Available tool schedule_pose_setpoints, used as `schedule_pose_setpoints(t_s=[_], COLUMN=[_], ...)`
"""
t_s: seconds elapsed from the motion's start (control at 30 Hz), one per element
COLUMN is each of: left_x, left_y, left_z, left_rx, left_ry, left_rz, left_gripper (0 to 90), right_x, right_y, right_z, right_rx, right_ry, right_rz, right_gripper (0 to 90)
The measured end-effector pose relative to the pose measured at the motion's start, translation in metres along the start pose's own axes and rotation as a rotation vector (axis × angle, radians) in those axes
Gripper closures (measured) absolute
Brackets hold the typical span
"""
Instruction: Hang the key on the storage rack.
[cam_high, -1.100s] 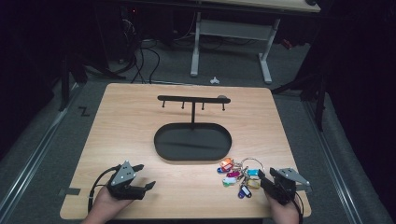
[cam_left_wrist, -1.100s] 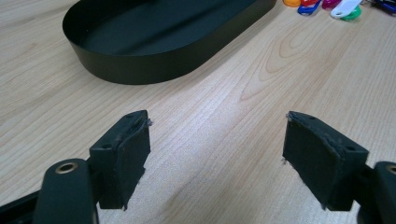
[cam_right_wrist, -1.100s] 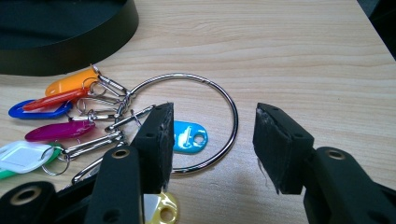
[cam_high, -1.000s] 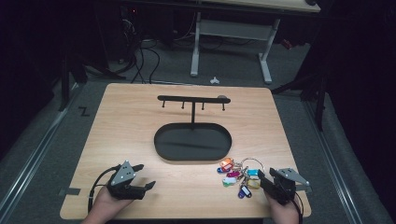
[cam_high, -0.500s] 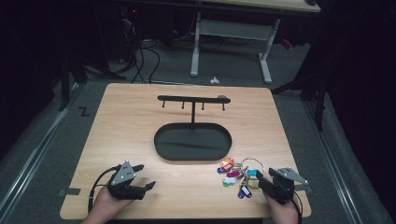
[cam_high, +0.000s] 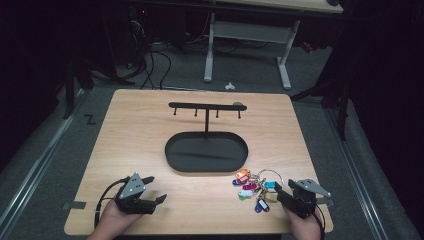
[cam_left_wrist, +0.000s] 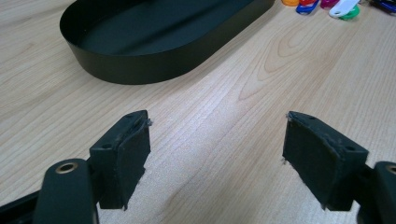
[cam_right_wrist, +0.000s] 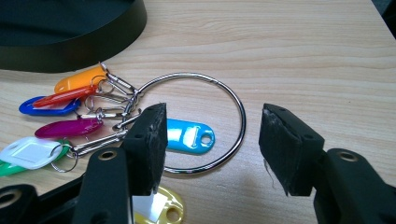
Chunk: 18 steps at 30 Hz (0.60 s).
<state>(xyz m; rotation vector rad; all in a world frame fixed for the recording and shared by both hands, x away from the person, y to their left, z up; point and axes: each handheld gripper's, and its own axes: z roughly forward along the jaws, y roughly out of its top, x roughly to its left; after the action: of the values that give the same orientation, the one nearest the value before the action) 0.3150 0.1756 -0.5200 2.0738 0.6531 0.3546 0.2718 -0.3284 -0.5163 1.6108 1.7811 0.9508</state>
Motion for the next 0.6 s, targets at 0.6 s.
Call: schedule_pose_setpoints(t_s=[0.6], left_x=[0.000], left_y=[0.001], left_z=[-0.001], left_rx=[-0.007], left_ry=[-0.009], left_rz=[0.002], left_gripper=[24.1], right_x=[0.005], right_y=[0.011], right_z=[-0.006], right_rx=[0.065], right_ry=[-0.019], right_rz=[-0.050], right_gripper=[47.3])
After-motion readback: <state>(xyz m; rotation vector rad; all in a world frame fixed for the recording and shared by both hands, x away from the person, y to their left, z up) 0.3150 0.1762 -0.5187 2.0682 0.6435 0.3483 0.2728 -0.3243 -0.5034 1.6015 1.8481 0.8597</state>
